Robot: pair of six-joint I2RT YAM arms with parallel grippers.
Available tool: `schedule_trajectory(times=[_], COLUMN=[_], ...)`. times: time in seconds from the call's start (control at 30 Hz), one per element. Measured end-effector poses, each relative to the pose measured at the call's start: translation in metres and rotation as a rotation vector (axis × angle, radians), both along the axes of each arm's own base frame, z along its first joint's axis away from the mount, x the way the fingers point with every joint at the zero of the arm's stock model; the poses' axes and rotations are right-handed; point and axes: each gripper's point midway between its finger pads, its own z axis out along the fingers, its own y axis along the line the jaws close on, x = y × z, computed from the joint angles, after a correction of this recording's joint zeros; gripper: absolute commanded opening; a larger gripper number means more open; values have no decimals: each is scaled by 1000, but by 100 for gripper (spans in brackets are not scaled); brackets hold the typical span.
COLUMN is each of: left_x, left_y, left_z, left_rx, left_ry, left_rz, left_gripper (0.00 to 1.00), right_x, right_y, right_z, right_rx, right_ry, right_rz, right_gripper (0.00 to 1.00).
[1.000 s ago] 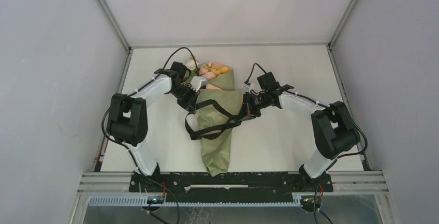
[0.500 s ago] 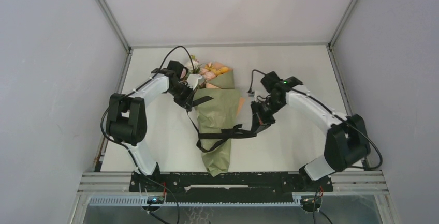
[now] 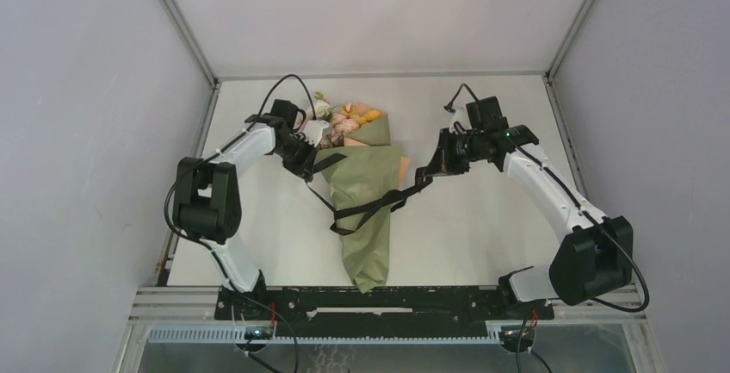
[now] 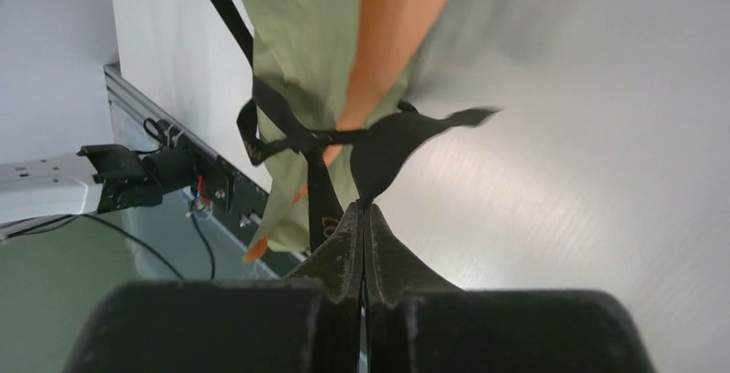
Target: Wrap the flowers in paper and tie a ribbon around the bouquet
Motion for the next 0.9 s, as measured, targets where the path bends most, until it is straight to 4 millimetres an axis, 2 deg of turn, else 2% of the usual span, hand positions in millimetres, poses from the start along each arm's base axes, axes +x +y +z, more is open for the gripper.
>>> schedule_trajectory(times=[0.1, 0.2, 0.3, 0.4, 0.5, 0.63, 0.9], left_x=[-2, -2, -2, -2, -2, -5, -8], left_y=[0, 0, 0, -1, -3, -5, -7], left_z=[1, 1, 1, 1, 3, 8, 10], left_rx=[-1, -2, -4, -8, -20, -38, -54], left_ry=[-3, -4, -4, -2, -1, -7, -4], left_rz=[0, 0, 1, 7, 5, 9, 12], left_gripper=[0, 0, 0, 0, 0, 0, 0], right_x=[8, 6, 2, 13, 32, 52, 56], right_y=[14, 33, 52, 64, 71, 80, 87], right_z=[10, 29, 54, 69, 65, 51, 55], right_rx=[-17, 0, 74, 152, 196, 229, 247], right_ry=[-137, -317, -527, -662, -677, -658, -687], right_rz=[22, 69, 122, 129, 113, 94, 89], right_gripper=[0, 0, 0, 0, 0, 0, 0])
